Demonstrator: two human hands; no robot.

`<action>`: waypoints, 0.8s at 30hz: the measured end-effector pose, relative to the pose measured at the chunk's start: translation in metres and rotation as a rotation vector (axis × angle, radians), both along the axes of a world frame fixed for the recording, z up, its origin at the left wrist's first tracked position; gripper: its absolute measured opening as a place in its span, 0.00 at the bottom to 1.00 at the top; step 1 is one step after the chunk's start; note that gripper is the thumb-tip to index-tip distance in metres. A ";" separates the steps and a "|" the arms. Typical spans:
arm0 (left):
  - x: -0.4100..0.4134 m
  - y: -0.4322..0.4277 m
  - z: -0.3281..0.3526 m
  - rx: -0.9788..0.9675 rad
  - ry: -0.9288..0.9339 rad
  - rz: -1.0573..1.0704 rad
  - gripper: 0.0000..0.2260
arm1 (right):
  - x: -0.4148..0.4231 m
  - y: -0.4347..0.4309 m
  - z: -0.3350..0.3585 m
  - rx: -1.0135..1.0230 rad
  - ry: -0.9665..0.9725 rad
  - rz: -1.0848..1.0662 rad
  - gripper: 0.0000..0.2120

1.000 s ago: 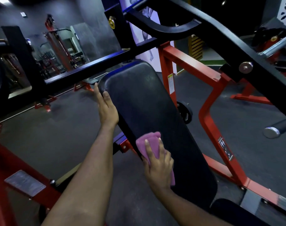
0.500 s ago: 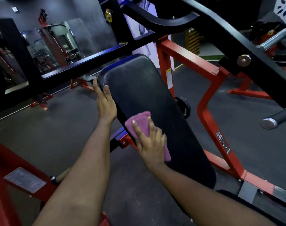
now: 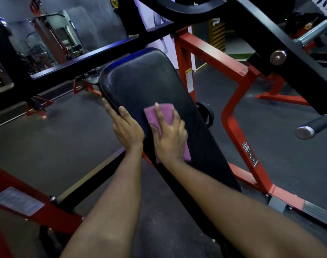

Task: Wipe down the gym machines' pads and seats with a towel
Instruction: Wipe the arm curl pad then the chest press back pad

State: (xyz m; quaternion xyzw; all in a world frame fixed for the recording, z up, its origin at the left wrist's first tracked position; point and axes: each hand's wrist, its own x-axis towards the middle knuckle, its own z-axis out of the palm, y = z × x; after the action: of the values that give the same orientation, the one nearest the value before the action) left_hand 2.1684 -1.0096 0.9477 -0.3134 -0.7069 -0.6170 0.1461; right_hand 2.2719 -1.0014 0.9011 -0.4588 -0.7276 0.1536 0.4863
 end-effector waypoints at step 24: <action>0.018 0.004 -0.016 0.057 -0.096 0.091 0.23 | -0.034 0.072 0.106 0.234 -0.128 0.122 0.28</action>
State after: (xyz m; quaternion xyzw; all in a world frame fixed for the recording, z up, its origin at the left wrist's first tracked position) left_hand 2.1865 -1.0057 0.9320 -0.2467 -0.7089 -0.6438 0.1491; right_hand 2.2382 -0.9294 1.0069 -0.3627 -0.7965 0.0675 0.4790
